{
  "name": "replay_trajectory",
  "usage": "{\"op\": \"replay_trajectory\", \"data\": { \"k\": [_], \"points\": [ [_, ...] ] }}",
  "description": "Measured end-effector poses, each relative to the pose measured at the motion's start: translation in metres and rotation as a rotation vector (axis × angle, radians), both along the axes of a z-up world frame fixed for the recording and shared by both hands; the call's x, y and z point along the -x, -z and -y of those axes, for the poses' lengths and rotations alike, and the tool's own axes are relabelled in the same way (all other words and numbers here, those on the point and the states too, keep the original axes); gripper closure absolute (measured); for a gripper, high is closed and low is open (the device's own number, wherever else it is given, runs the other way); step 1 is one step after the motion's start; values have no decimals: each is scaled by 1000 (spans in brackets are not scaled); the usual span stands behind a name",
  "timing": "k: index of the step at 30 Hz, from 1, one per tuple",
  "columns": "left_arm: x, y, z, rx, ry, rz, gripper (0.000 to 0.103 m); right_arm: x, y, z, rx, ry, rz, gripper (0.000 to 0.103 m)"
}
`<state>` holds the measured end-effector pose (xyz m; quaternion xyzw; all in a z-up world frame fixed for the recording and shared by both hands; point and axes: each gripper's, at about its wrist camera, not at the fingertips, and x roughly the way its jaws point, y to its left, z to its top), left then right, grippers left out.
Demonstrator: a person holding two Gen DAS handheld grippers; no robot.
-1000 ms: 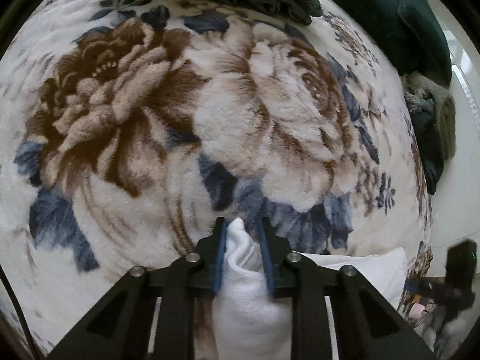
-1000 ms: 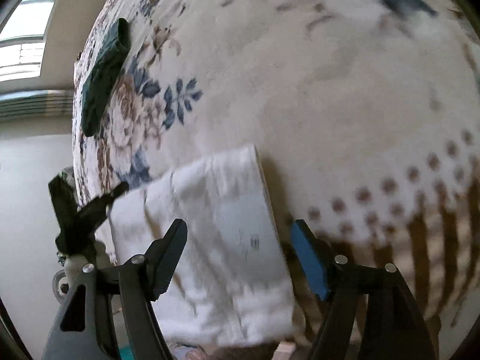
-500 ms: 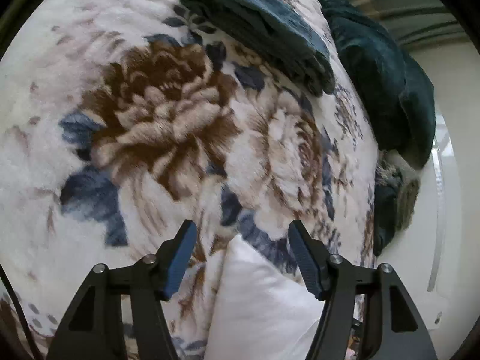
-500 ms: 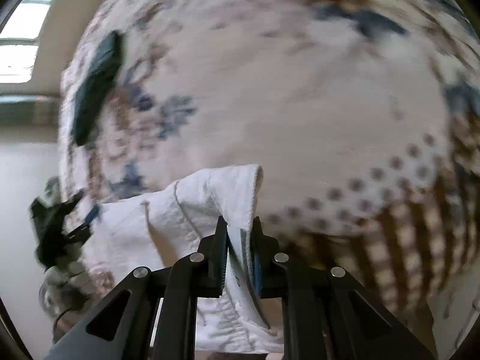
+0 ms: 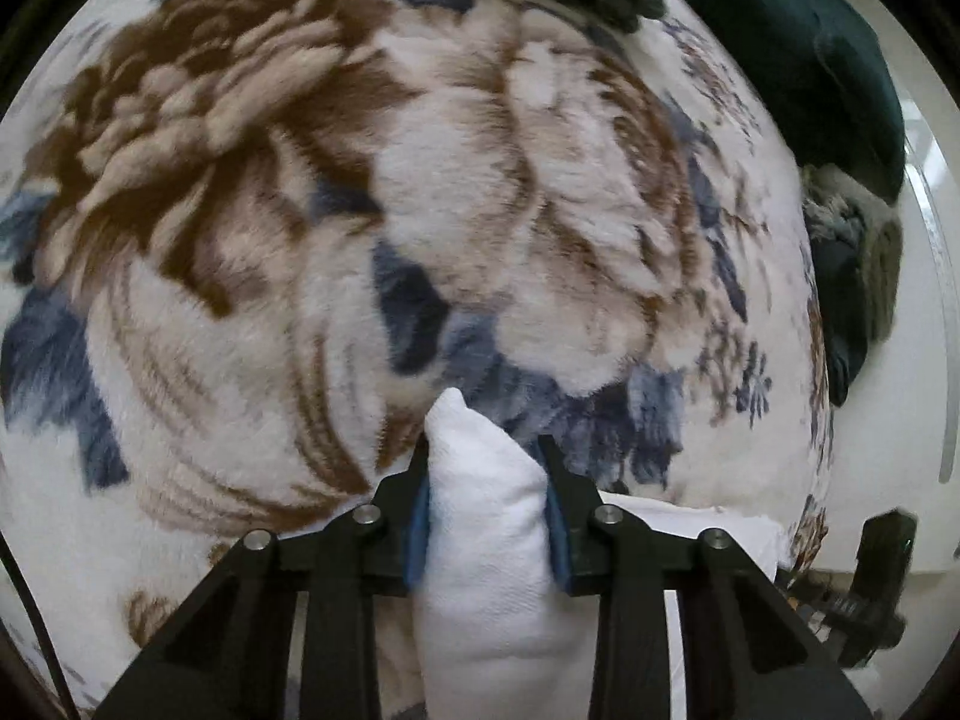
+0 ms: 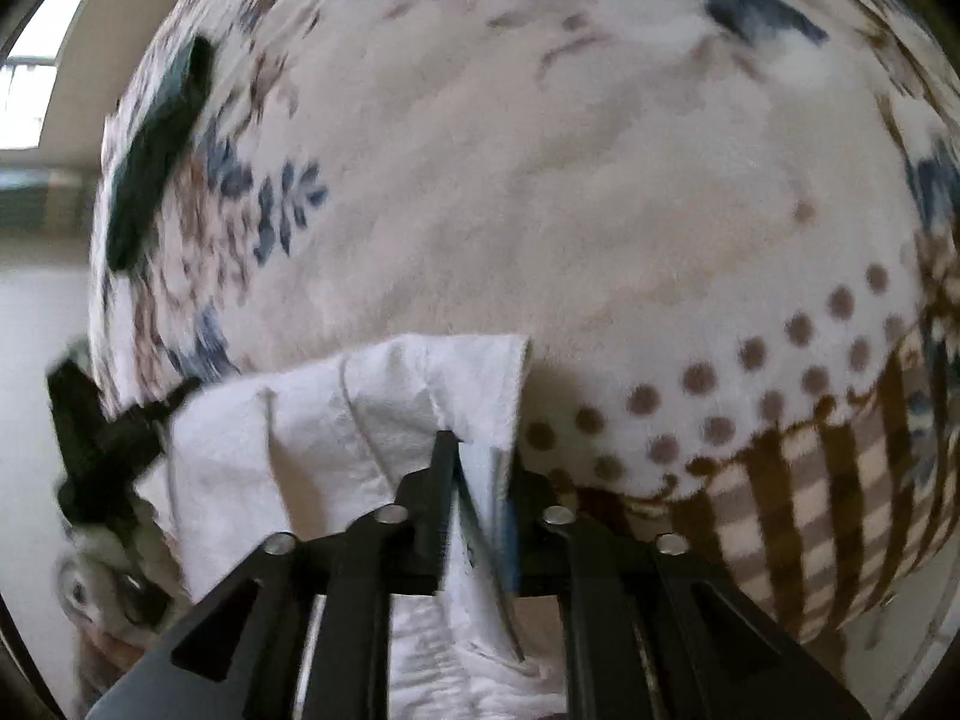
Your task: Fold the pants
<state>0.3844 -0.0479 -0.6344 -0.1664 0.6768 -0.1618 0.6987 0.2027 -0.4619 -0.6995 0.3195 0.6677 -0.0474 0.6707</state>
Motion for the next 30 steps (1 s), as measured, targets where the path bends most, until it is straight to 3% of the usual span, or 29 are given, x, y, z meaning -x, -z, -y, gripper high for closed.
{"op": "replay_trajectory", "data": {
  "k": [2,4,5,7,10,14,15,16,17,18,19,20,22,24,26,28,30],
  "points": [
    [1,-10,-4,-3,-17,-18,66,5,3,-3,9,-46,-64,53],
    [8,-29,-8,-31,-13,7,58,20,-4,4,-33,-5,-70,46],
    [16,-43,-11,-48,-10,43,57,31,-11,8,-53,27,-57,37],
    [37,-68,-16,-56,1,95,56,54,-23,16,-65,84,-43,29],
    [74,-89,-16,-41,1,116,51,94,-15,19,-174,224,-81,28],
    [103,-72,4,-81,50,68,48,125,30,-14,-454,376,-127,30],
    [108,-66,9,-101,64,62,48,126,38,-26,-488,390,-121,42],
    [112,-61,11,-131,75,77,47,126,41,-36,-480,395,-123,56],
    [115,-55,13,-168,94,88,40,127,41,-40,-448,393,-123,63],
    [116,-47,13,-184,101,71,36,128,39,-44,-419,384,-116,67],
    [116,-38,10,-192,93,46,24,130,37,-44,-377,370,-118,71],
    [114,-29,5,-183,72,7,19,134,35,-43,-333,353,-133,71],
    [111,-23,0,-154,53,-24,19,135,37,-45,-329,333,-155,71],
    [108,-31,-4,-125,42,-22,19,126,30,-48,-325,271,-116,64],
    [107,-41,-10,-84,26,8,20,122,28,-50,-394,236,-54,19],
    [107,-46,-19,-1,-1,34,18,125,32,-56,-485,262,10,17],
    [106,-36,-24,95,-11,0,16,127,43,-64,-539,289,34,16]
  ]
}}
